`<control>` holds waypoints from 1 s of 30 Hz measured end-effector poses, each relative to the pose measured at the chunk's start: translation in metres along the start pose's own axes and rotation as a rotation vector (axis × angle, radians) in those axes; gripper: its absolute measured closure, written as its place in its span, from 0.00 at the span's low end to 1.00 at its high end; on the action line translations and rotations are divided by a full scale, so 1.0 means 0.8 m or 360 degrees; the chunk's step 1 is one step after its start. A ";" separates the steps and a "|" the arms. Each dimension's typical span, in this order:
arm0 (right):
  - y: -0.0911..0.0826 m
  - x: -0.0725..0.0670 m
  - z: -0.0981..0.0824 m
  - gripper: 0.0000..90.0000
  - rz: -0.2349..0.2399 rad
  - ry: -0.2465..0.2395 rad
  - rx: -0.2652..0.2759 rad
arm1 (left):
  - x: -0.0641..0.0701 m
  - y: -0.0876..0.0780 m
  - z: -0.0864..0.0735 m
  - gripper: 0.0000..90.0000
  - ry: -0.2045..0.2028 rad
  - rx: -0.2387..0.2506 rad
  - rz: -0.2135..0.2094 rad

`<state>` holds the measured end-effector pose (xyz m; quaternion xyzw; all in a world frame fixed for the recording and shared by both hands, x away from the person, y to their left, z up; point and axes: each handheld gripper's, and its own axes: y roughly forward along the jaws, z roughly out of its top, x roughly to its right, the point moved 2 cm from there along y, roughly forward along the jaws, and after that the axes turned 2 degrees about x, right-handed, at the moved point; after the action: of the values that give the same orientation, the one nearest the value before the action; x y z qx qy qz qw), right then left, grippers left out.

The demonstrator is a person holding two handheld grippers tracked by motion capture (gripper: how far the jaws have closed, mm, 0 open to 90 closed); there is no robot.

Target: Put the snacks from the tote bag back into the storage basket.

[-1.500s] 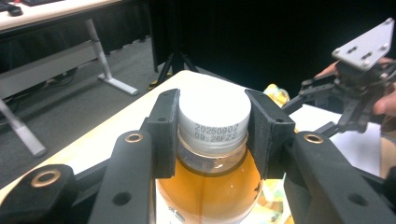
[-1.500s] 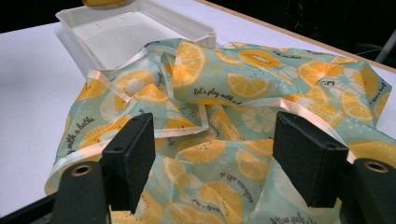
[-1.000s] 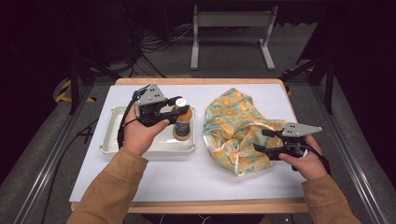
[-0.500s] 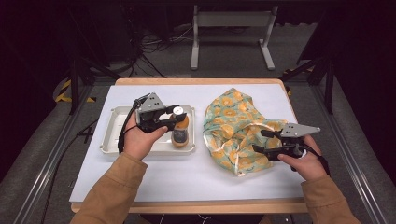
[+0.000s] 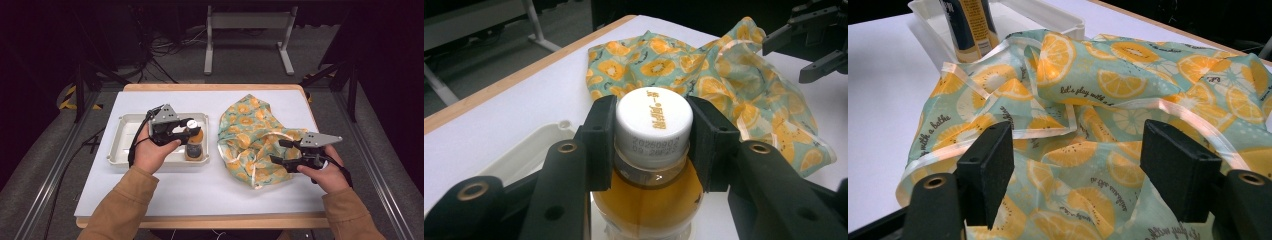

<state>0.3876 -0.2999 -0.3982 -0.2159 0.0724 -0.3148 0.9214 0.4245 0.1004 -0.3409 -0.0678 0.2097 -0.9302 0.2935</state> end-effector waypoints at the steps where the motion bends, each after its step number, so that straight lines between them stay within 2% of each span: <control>1: 0.000 0.000 0.000 0.34 0.0000 0.0000 0.0000 | 0.001 0.000 0.000 0.65 -0.0004 -0.0006 0.0000; 20: 0.001 0.000 -0.001 0.33 0.0005 0.0002 -0.0007 | 0.004 0.001 -0.009 0.65 0.0023 -0.0045 0.0005; 28: 0.002 -0.001 -0.001 0.33 0.0010 0.0003 -0.0009 | 0.007 0.001 -0.012 0.65 0.0014 -0.0031 0.0012; 30: 0.002 -0.001 -0.001 0.33 0.0011 0.0003 -0.0009 | 0.006 0.001 -0.012 0.64 0.0002 -0.0008 0.0017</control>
<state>0.3879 -0.2987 -0.3998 -0.2180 0.0748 -0.3118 0.9218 0.4183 0.1005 -0.3502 -0.0666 0.2125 -0.9282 0.2982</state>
